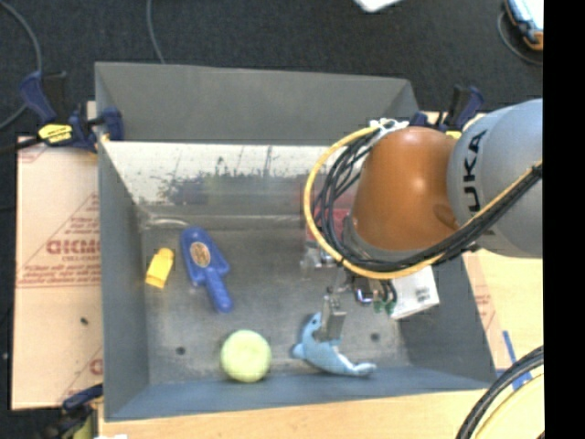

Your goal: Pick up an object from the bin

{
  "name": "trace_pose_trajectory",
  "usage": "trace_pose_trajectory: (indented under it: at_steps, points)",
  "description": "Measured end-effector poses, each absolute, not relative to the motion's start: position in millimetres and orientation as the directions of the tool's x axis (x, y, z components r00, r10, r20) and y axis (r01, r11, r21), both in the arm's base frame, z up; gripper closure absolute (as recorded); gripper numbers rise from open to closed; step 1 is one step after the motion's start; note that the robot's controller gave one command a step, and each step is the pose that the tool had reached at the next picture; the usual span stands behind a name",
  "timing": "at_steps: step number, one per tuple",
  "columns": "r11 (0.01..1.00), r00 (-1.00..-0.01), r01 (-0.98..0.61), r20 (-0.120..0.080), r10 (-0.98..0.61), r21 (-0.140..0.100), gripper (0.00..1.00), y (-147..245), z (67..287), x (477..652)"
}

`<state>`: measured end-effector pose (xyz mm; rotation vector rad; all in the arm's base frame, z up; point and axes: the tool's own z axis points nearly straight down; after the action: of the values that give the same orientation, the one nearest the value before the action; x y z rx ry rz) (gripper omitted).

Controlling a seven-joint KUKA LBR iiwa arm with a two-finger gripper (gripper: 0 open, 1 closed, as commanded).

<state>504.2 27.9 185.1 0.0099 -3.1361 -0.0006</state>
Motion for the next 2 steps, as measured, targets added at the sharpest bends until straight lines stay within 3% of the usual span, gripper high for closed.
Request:
trace_pose_trajectory:
  at_steps: [1,2]
  points:
    - [1.000,-1.000,-0.005,-0.003,-0.005,0.001,0.00,28,189,506.0]
    - [0.985,-0.985,-0.172,-0.016,-0.172,-0.002,0.00,-3,72,476.9]
